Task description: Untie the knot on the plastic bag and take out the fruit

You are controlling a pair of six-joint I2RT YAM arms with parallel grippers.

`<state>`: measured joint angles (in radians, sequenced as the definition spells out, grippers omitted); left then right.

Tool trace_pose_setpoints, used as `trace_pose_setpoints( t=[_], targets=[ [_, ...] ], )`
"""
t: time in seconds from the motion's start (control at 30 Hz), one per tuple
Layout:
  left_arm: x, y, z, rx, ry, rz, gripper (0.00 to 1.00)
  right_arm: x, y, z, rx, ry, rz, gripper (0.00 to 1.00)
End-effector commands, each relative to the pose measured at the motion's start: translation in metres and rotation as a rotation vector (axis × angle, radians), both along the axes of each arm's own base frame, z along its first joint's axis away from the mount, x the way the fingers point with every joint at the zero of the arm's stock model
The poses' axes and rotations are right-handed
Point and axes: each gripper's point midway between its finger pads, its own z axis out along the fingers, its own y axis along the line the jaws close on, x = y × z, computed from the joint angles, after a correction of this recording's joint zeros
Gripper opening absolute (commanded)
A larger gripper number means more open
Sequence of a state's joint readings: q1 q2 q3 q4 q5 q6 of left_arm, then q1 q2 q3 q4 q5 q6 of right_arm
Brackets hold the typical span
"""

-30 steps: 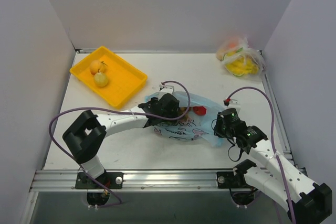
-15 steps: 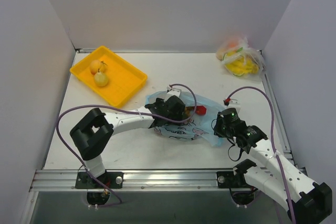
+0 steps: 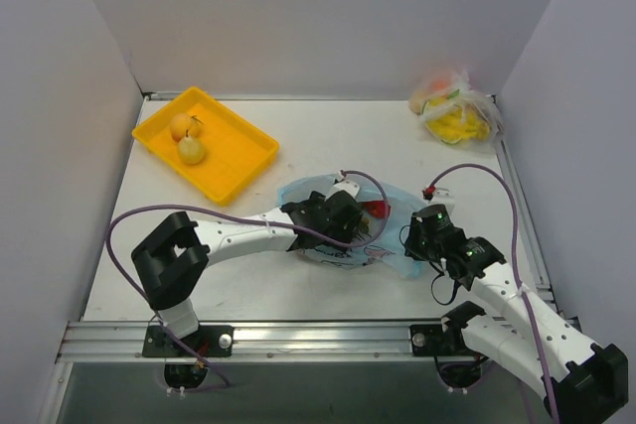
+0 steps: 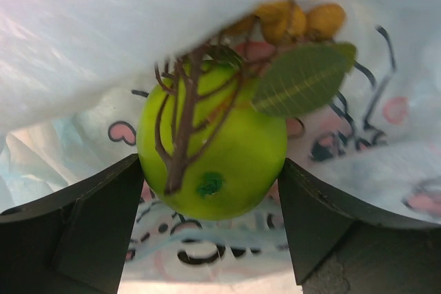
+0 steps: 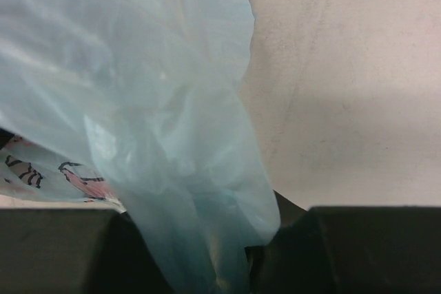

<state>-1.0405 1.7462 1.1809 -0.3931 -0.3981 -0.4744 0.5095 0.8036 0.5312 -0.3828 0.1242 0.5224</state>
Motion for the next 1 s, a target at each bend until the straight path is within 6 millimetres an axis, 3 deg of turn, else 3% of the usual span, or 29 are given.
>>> trace_pose_setpoints(
  t=[0.0,0.2,0.3,0.47,0.57,0.7,0.73,0.77,0.8,0.83,0.93,0.97],
  targets=[
    [-0.012,-0.016,0.049,-0.054,-0.054,-0.099,0.66,0.002,-0.006,0.004,-0.031,0.000,-0.020,0.20],
    [-0.033,-0.022,0.087,-0.119,-0.069,-0.215,0.66,0.004,-0.006,0.006,-0.034,-0.003,-0.022,0.20],
    [-0.031,-0.022,0.123,-0.174,-0.115,-0.229,0.66,0.005,-0.006,0.006,-0.036,-0.004,-0.023,0.20],
    [-0.017,-0.019,0.201,-0.301,-0.205,-0.218,0.66,0.004,-0.006,0.006,-0.030,-0.004,-0.023,0.20],
    [-0.001,-0.004,0.238,-0.377,-0.246,-0.170,0.67,0.004,-0.006,0.006,-0.028,-0.008,-0.023,0.20],
    [0.039,0.040,0.265,-0.449,-0.281,-0.027,0.67,0.004,-0.006,0.006,-0.033,-0.006,-0.022,0.20],
    [0.059,0.065,0.268,-0.450,-0.299,0.058,0.68,0.004,-0.006,0.005,-0.033,-0.003,-0.021,0.20],
    [0.068,0.078,0.269,-0.455,-0.305,0.101,0.68,0.003,-0.006,0.003,-0.034,0.004,-0.020,0.20],
    [0.077,0.091,0.265,-0.452,-0.303,0.148,0.70,0.003,-0.006,0.003,-0.034,0.006,-0.018,0.20],
    [0.098,0.121,0.263,-0.454,-0.311,0.253,0.70,0.003,-0.006,0.003,-0.034,0.003,-0.017,0.20],
    [0.129,0.161,0.240,-0.426,-0.294,0.391,0.71,0.002,-0.007,0.002,-0.034,0.005,-0.021,0.20],
    [0.144,0.190,0.233,-0.410,-0.296,0.471,0.71,0.002,-0.007,0.001,-0.036,0.005,-0.019,0.20]
  ],
)
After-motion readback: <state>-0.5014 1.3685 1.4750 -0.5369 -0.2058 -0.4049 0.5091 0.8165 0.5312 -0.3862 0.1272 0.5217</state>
